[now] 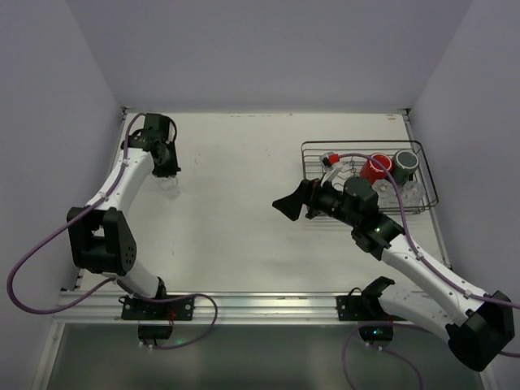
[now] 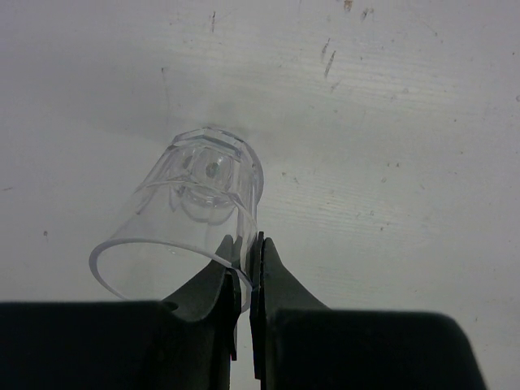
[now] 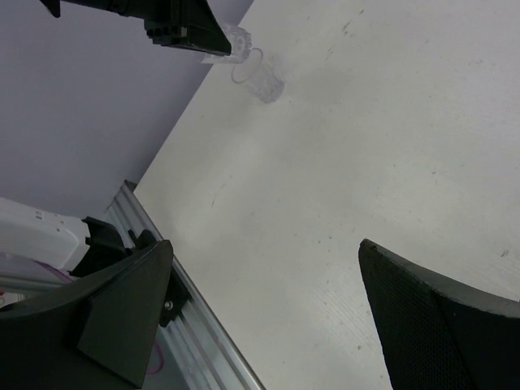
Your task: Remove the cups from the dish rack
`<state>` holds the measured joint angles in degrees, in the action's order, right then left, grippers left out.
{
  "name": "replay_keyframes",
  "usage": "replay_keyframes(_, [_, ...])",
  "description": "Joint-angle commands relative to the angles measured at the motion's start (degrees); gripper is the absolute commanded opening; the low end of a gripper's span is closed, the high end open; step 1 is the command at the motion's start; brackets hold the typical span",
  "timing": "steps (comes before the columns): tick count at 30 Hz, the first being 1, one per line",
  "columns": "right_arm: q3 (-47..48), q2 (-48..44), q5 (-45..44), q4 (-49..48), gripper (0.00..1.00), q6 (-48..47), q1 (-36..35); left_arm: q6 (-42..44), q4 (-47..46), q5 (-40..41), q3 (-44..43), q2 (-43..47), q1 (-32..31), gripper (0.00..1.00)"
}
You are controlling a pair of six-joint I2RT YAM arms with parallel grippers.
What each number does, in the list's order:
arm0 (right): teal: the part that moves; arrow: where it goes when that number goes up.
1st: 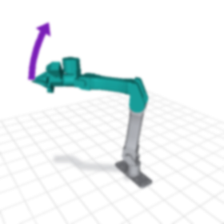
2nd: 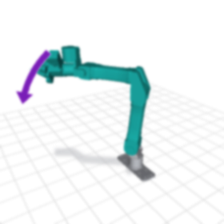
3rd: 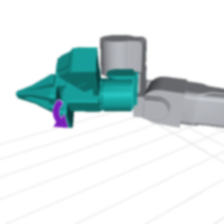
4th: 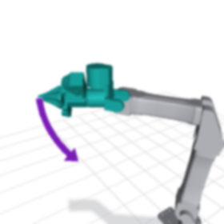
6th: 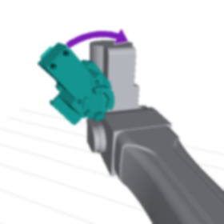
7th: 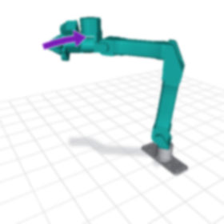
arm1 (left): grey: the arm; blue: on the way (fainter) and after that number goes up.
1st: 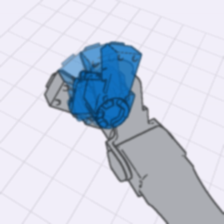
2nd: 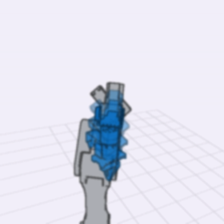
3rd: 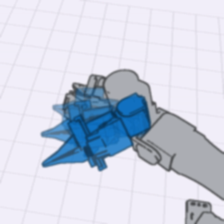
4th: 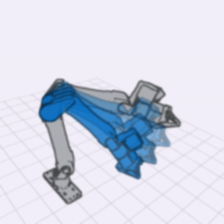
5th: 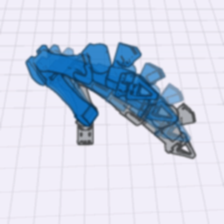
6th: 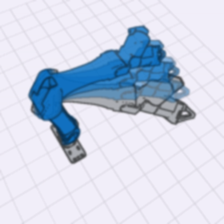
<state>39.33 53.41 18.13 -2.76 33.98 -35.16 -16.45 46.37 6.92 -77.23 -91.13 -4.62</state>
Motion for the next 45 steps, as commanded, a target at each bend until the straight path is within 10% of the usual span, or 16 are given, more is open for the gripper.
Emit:
replay_keyframes(1, [-0.6, -1.1, 0.7, -0.6, 0.99, -0.7, -0.2, 2.6, 4.0, -0.4, -3.3, -1.4, 0.3, 0.00])
replay_keyframes(18, [-1.3, 0.6, 1.1, -2.1, 0.99, 0.2, -0.2, 3.2, 5.7, -1.1, -2.2, -4.1, 0.2, 0.00])
replay_keyframes(38, [0.3, -1.5, -4.6, 2.3, 0.99, -2.5, -0.2, 2.3, 5.7, 1.5, -4.9, -3.1, 0.2, 0.67])
replay_keyframes(45, [2.7, -4.1, -17.6, 13.3, 0.89, -5.1, 0.1, 1.0, -4.1, -9.6, -5.6, 9.1, -1.0, 0.85])
